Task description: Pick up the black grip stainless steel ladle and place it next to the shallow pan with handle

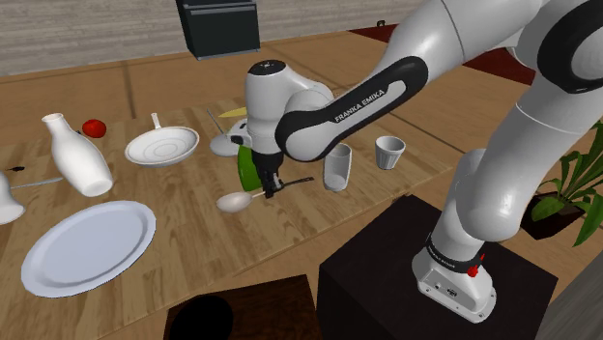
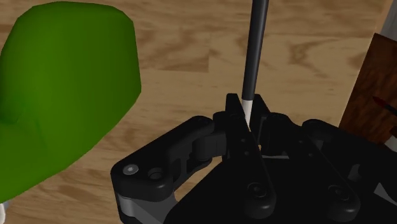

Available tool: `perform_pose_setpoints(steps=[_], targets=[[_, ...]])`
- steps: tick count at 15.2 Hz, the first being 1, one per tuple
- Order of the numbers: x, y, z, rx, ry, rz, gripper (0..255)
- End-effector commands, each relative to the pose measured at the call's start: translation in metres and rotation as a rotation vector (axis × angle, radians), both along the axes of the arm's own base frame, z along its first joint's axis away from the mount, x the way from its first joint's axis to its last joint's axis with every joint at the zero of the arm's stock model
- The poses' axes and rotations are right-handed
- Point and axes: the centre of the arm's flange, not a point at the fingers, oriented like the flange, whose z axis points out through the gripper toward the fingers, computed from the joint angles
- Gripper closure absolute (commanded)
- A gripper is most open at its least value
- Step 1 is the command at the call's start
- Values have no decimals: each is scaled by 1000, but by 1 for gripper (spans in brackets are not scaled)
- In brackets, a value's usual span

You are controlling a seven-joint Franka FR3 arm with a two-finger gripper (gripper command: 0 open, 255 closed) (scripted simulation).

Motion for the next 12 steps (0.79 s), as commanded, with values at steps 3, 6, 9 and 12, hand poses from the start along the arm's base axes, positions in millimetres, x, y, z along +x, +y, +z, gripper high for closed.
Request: perform_pose_setpoints(steps=[3,6,9,12], targets=[[1,1,21,0,0,0,255],[1,1,37,0,0,0,255],[12,8,44,0,0,0,255],[45,30,44,0,0,0,255]])
